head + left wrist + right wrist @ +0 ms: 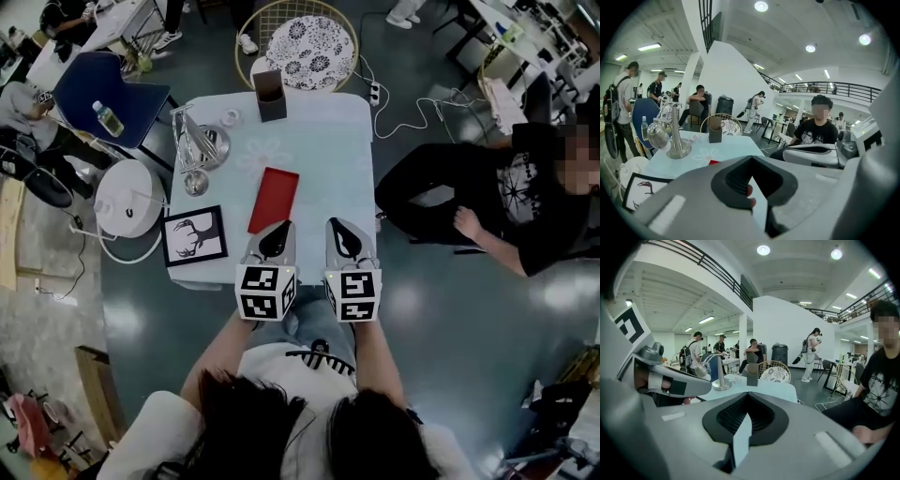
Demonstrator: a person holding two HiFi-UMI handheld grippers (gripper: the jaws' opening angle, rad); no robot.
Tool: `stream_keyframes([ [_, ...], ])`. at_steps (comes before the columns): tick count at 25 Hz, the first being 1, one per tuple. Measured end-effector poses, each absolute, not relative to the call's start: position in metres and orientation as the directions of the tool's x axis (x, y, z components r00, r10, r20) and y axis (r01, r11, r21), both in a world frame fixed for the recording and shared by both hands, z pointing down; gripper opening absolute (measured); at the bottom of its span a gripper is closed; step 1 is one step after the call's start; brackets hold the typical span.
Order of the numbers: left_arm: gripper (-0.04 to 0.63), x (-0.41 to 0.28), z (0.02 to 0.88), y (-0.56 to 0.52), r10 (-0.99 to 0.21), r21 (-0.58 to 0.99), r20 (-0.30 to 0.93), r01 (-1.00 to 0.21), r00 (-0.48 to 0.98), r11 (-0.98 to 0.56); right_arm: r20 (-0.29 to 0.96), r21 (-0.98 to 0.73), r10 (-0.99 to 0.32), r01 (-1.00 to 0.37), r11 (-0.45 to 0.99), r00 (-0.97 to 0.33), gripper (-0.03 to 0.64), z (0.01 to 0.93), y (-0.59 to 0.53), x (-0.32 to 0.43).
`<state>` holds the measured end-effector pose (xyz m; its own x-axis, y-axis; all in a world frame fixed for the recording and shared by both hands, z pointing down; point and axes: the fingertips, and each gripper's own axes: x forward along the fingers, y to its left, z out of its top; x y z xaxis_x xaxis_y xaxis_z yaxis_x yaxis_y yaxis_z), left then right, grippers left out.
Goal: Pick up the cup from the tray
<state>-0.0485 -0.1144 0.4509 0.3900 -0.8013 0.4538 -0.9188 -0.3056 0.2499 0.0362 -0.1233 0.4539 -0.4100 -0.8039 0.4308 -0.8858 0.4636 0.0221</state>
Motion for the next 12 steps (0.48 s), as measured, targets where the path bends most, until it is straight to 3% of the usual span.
stream_keyframes([
  [12, 0.000, -0.053, 0.435, -0.097, -0.819, 0.241, 0.420, -0.918, 0.390, -0.314, 0.416, 0.027, -0.799, -0.872, 0.488, -0.434, 0.020, 0.439, -0.102, 0.021],
])
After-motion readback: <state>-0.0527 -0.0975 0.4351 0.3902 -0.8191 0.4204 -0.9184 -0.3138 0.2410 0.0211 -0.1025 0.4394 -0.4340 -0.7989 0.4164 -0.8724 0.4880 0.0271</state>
